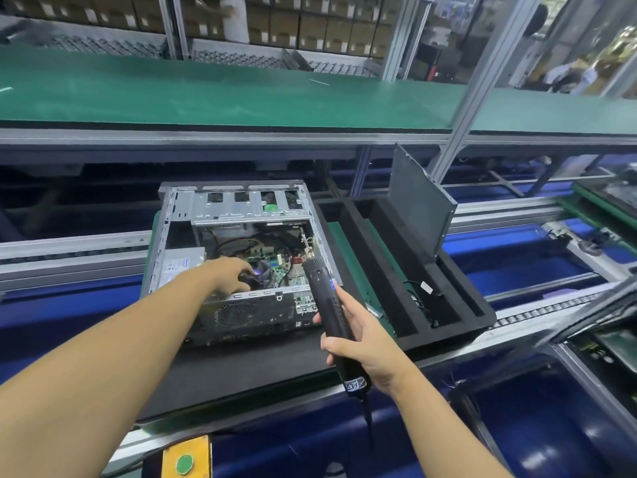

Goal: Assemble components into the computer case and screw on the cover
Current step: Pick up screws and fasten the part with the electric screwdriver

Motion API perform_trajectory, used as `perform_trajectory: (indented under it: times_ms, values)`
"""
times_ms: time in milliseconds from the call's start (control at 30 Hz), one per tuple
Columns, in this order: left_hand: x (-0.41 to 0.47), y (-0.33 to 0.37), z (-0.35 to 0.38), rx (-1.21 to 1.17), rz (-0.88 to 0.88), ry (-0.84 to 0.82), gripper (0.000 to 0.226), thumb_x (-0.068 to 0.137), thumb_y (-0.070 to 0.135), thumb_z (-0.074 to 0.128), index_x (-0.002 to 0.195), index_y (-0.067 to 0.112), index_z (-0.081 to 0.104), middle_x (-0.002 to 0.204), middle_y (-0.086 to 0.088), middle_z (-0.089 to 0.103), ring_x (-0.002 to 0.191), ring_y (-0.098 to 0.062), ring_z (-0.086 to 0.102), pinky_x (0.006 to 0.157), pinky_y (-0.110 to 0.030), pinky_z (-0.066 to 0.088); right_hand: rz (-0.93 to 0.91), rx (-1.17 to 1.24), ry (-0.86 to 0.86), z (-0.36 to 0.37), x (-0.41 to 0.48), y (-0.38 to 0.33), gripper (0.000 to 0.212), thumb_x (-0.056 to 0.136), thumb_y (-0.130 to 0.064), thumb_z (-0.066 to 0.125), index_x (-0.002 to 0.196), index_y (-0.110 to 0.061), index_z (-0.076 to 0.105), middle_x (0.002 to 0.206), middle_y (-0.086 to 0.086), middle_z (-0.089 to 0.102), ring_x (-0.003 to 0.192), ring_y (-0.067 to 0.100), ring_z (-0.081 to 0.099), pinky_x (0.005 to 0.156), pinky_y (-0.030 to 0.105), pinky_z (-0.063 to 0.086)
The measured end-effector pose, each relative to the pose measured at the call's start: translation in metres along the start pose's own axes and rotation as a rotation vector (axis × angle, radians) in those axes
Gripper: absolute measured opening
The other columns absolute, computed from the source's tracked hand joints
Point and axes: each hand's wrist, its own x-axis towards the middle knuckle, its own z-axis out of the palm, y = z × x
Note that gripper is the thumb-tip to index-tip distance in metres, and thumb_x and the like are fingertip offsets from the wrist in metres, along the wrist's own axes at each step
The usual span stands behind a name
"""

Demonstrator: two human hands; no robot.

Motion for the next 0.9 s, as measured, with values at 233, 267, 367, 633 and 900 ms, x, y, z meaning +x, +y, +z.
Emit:
perform_trajectory:
  times_ms: [233, 267, 367, 633, 900]
  values:
    - [-0.028, -0.014, -0.014, -0.162, 0.186, -0.075, 0.033, 0.099, 0.041, 0.054, 0.129, 0.028, 0.061, 0.121, 0.009, 0.062, 0.1, -0.006, 0.053, 0.087, -0.026, 0.038, -0.004, 0.061, 0.021, 0.008, -0.001, 0.013, 0.082, 0.079, -0.009, 0.08, 0.142, -0.052, 0.051, 0.121, 0.007, 0.07, 0.086, 0.022, 0.063, 0.072, 0.034, 0.056]
    - [-0.031, -0.015, -0.015, -0.197, 0.182, -0.108, 0.024, 0.1, 0.043, 0.051, 0.115, 0.033, 0.066, 0.108, 0.014, 0.063, 0.093, -0.002, 0.055, 0.084, -0.024, 0.038, -0.007, 0.068, 0.022, 0.011, -0.002, 0.015, 0.083, 0.078, -0.009, 0.08, 0.142, -0.052, 0.05, 0.121, 0.007, 0.07, 0.086, 0.022, 0.063, 0.072, 0.034, 0.056]
    - [-0.034, -0.01, -0.009, -0.267, 0.198, -0.142, 0.028, 0.101, 0.037, 0.049, 0.1, 0.017, 0.068, 0.096, 0.009, 0.061, 0.091, -0.01, 0.055, 0.084, -0.026, 0.037, -0.004, 0.085, 0.052, 0.02, -0.01, 0.022, 0.081, 0.078, -0.01, 0.081, 0.138, -0.056, 0.053, 0.122, 0.006, 0.07, 0.085, 0.023, 0.062, 0.072, 0.035, 0.057]
    - [-0.041, -0.004, 0.027, -0.235, 0.239, 0.237, 0.042, 0.083, 0.042, 0.075, 0.119, 0.025, 0.064, 0.117, 0.008, 0.064, 0.096, -0.011, 0.054, 0.079, -0.024, 0.037, 0.0, 0.112, 0.118, 0.037, -0.039, 0.036, 0.081, 0.076, -0.01, 0.081, 0.14, -0.052, 0.054, 0.118, 0.007, 0.07, 0.085, 0.025, 0.061, 0.072, 0.038, 0.055]
    - [-0.045, 0.005, 0.038, -0.266, 0.175, 0.379, 0.027, 0.083, 0.053, 0.068, 0.109, 0.044, 0.065, 0.11, 0.02, 0.068, 0.098, -0.01, 0.062, 0.08, -0.032, 0.053, 0.02, 0.08, 0.103, 0.044, -0.055, 0.038, 0.082, 0.079, -0.009, 0.078, 0.143, -0.049, 0.047, 0.119, 0.006, 0.07, 0.084, 0.022, 0.062, 0.072, 0.036, 0.055]
